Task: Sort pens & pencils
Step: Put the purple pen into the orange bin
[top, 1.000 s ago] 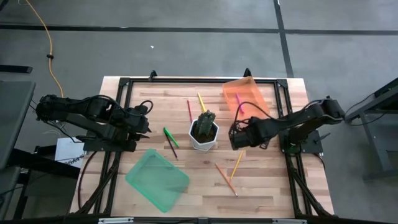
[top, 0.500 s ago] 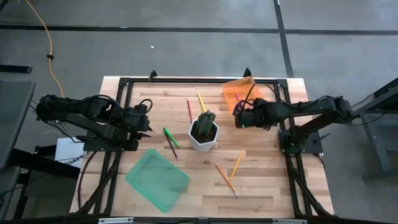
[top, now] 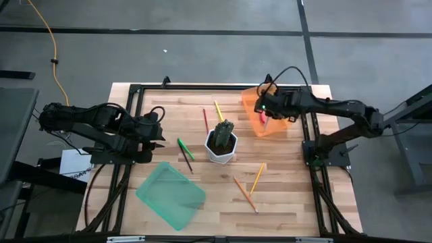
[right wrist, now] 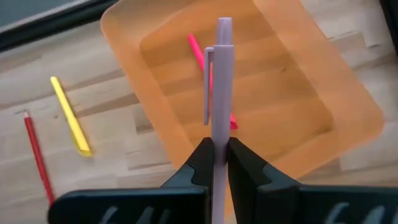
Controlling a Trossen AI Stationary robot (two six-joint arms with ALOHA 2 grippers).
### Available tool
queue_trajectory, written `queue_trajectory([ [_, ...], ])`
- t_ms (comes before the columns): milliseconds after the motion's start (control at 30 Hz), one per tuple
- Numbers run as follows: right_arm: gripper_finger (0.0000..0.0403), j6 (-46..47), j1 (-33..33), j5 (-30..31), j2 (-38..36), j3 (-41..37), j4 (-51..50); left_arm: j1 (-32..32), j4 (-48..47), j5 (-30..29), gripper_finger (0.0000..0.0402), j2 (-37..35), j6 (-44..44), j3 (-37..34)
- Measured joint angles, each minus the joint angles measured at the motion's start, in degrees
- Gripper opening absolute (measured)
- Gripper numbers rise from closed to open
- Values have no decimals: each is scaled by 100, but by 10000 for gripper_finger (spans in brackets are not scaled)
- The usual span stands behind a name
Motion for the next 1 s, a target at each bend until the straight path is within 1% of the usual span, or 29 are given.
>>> queue_trajectory([
  [367, 10, -1493, -1214, -807, 62, -2, 324, 2, 0, -149, 108, 0, -327, 0],
  [533, 10, -2037, -1644, -1273, 308, -2, 551, 1, 2, -151, 108, 2, -414, 0],
  [600, 10, -2230, -1758, -1451, 488, -2, 631, 1, 2, -153, 108, 0, -493, 0],
  [700, 10, -2456, -1837, -1550, 742, -2, 856, 0, 2, -211, 108, 2, -564, 0],
  [900, 10, -2840, -2001, -2024, 1291, -2, 1118, 0, 2, -278, 108, 2, -762, 0],
  [1000, 15, -2925, -2013, -2032, 1455, -2, 1252, 0, 2, -296, 108, 1, -829, 0],
])
